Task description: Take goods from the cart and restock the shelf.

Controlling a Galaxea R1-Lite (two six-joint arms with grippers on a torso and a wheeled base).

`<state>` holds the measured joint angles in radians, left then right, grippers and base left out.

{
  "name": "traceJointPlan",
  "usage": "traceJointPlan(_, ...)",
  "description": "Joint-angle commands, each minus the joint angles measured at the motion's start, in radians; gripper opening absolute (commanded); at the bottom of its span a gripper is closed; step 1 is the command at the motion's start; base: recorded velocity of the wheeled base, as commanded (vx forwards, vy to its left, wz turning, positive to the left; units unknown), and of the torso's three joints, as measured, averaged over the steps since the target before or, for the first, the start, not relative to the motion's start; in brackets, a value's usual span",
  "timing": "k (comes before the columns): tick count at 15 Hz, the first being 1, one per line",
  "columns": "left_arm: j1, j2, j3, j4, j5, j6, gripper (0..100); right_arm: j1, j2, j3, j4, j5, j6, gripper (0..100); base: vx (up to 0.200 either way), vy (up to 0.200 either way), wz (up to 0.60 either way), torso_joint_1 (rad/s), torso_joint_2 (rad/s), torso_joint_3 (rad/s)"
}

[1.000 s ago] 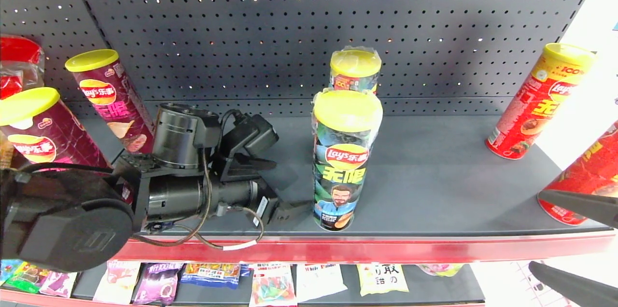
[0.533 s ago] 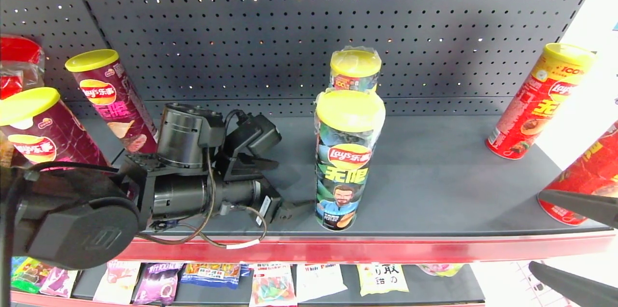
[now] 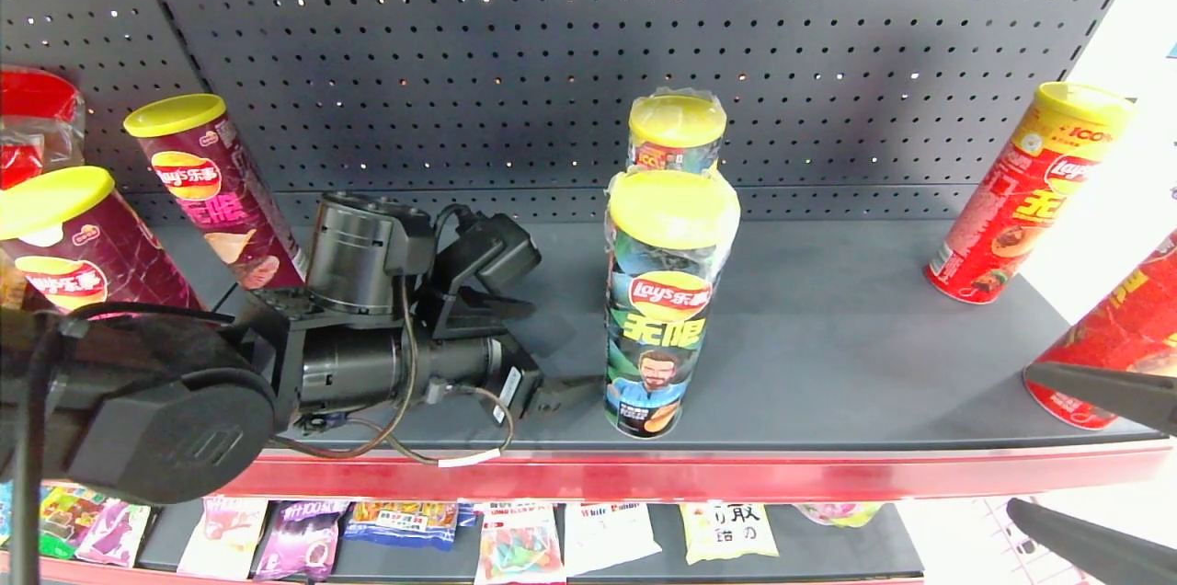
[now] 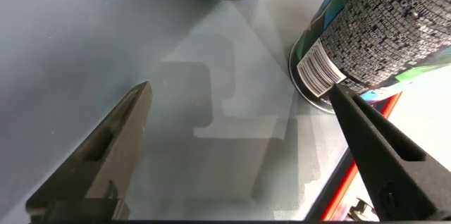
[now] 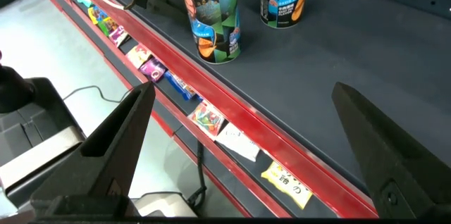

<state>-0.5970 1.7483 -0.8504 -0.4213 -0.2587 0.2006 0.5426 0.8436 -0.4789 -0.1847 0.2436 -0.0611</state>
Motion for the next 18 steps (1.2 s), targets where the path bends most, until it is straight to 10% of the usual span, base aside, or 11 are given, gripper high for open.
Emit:
traceJointPlan(1, -0.001, 0.002, -0.001, -0.001, 0.001, 0.0, 100, 0.0, 0.002, 0.0, -0.001, 0.0, 0.0, 100, 0.0, 0.0, 0.0, 0.0, 0.0, 0.0)
traceJointPlan(7, 0.019, -0.087, 0.071, -0.001, 0.013, -0.001, 100, 0.0, -0.003, 0.008, 0.001, 0.0, -0.002, 100, 0.0, 0.0, 0.0, 0.0, 0.0, 0.0)
traceJointPlan(13, 0.134, -0.618, 0.472, 0.033, 0.061, -0.009, 100, -0.001, -0.081, 0.062, 0.007, -0.001, -0.002, 100, 0.0, 0.0, 0.0, 0.0, 0.0, 0.0)
traceJointPlan(18, 0.381, -1.141, 0.43, 0.576, 0.084, -0.107, 100, -0.125, -0.317, 0.048, 0.298, -0.03, 0.0, 100, 0.0, 0.0, 0.0, 0.0, 0.0, 0.0)
